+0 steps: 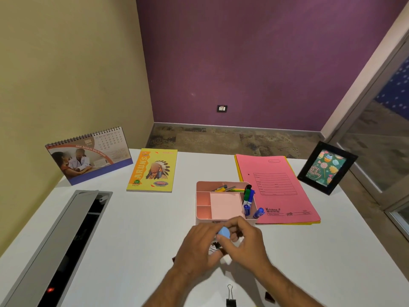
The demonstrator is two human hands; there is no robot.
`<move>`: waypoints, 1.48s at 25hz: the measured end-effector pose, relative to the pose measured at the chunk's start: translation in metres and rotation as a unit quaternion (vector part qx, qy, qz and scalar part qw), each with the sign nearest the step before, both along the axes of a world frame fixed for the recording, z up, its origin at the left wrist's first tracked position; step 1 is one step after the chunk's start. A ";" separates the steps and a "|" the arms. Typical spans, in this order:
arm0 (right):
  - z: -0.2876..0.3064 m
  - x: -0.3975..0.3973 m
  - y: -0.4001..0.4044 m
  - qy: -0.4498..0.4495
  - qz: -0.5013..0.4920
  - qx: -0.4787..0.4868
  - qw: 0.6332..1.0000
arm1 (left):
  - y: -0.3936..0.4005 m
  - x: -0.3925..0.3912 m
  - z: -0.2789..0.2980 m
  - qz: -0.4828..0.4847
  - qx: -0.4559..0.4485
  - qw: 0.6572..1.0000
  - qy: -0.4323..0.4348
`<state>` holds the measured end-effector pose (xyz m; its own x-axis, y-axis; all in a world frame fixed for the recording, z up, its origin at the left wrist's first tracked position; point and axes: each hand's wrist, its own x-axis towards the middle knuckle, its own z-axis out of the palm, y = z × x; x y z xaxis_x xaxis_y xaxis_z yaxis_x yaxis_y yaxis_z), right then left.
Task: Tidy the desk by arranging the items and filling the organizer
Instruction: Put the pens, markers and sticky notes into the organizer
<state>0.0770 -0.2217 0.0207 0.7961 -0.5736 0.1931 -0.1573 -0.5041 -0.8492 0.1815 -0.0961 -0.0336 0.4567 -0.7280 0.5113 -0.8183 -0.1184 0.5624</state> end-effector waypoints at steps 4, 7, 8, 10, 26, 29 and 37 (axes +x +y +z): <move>0.015 0.006 -0.007 -0.014 -0.017 0.057 0.998 | -0.016 0.017 0.020 0.051 -0.023 0.998 -0.014; -0.001 -0.016 -0.013 0.075 0.037 0.060 0.995 | -0.023 0.033 0.041 0.149 -0.035 0.980 0.128; -0.009 -0.026 -0.013 0.125 0.074 0.033 0.989 | -0.027 0.039 0.046 0.159 -0.038 0.970 0.180; -0.021 -0.047 -0.015 0.242 0.163 -0.059 0.955 | -0.033 0.051 0.050 0.157 -0.035 0.964 0.213; -0.060 -0.068 -0.017 0.390 0.273 -0.141 0.868 | -0.037 0.054 0.020 0.174 0.202 0.960 0.080; -0.047 -0.070 -0.022 0.297 0.196 -0.097 0.930 | -0.035 0.054 0.020 0.164 0.216 0.961 0.051; -0.009 -0.021 -0.046 0.103 0.023 0.006 0.994 | -0.032 0.032 0.041 -0.132 0.195 0.968 0.089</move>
<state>0.0562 -0.2672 0.0117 0.8432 -0.5374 0.0155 -0.3064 -0.5041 -0.8074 0.2138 -0.1284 0.0072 0.2841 -0.9532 0.1037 -0.7436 -0.1508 0.6514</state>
